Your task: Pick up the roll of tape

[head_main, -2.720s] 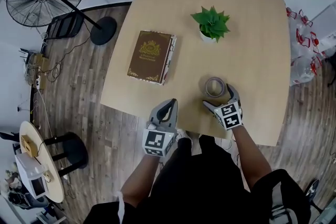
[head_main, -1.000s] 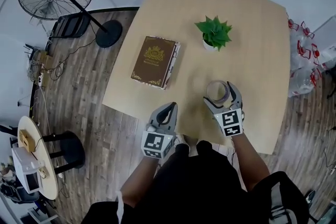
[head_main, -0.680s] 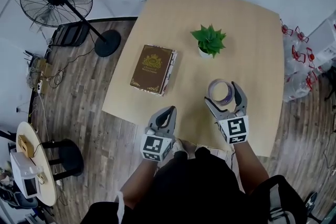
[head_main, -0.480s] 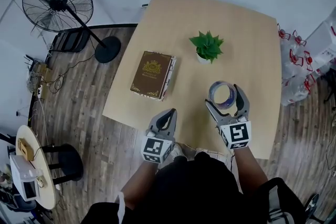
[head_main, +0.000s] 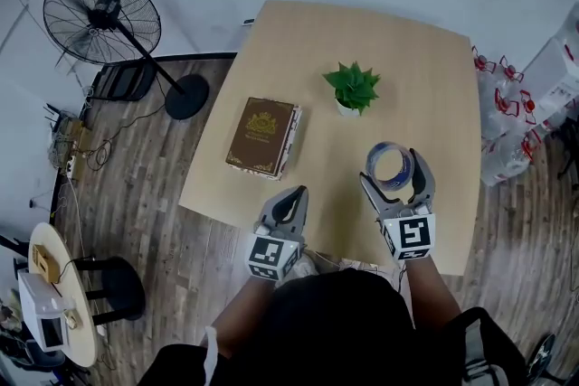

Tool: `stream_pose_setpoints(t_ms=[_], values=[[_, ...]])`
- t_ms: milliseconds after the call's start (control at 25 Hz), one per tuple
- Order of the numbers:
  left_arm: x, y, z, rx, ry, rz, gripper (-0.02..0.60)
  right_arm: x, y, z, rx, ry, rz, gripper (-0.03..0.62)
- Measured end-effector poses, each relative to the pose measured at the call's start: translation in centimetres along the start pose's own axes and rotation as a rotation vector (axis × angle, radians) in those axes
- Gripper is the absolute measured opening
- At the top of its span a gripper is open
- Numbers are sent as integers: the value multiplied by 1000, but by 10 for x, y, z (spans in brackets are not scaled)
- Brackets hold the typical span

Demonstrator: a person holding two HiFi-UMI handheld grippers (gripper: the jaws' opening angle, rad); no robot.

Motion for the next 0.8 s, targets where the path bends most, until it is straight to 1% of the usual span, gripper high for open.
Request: stream_pose_setpoints(t_ms=[800], values=[[2,7,-3,29,15,2,3,3,9,10,44,-22,8,474]])
Point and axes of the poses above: the fingertips, and each gripper's own axes: z backward along the fingers, x to its right, y out of its top, the point moved 9 cm from there along z, backward along the fingers, and after that the axes turned 2 degrees about x, right-handed, at the moved point
